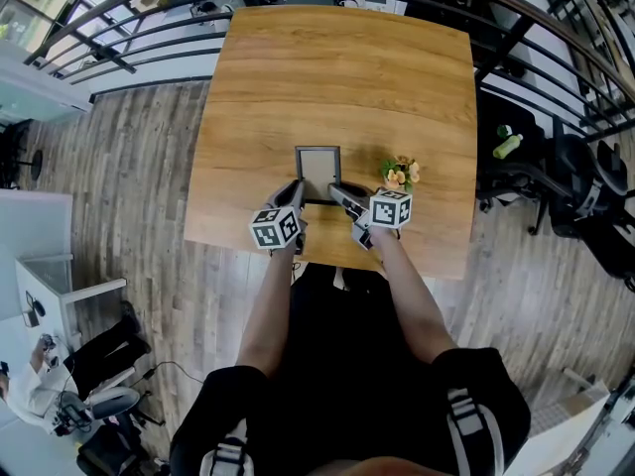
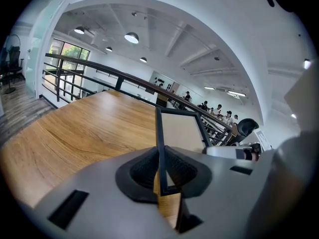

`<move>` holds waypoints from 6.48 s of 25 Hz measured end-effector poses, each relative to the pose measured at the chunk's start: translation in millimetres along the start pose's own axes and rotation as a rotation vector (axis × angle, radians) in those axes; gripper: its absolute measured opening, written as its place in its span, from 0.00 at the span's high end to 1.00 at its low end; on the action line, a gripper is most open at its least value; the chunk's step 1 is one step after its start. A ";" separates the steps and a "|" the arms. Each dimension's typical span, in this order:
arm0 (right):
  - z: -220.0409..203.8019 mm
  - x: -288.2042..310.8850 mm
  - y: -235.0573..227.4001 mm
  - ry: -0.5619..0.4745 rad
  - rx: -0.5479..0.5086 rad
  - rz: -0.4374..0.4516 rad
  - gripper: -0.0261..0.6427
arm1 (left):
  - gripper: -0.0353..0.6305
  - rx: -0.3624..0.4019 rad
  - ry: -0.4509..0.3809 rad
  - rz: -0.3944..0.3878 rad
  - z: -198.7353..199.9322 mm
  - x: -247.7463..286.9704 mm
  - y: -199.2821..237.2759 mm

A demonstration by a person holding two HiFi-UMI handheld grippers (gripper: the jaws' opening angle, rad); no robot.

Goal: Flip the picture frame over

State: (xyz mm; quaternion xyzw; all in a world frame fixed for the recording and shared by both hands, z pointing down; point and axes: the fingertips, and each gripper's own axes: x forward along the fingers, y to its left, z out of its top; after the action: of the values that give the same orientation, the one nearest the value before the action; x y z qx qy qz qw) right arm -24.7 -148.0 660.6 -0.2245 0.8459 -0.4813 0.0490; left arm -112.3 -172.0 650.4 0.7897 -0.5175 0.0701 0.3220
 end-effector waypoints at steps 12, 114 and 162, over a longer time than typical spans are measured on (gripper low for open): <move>3.0 -6.2 4.3 0.004 -0.077 0.005 0.85 | 0.86 0.018 -0.018 0.012 -1.6 -3.0 -8.0; -1.7 -1.2 49.9 0.217 -1.234 -0.253 0.66 | 0.82 -0.598 -0.158 -0.212 53.6 6.6 -43.7; 6.6 -16.7 20.4 0.093 -0.397 -0.004 0.70 | 0.82 -0.326 -0.041 -0.556 24.1 -63.0 -77.2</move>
State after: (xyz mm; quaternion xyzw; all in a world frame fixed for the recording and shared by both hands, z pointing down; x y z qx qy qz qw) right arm -14.6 -137.2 637.8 -0.2092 0.9250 -0.3151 -0.0363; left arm -79.7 -117.5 569.9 0.8400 -0.2928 -0.1205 0.4406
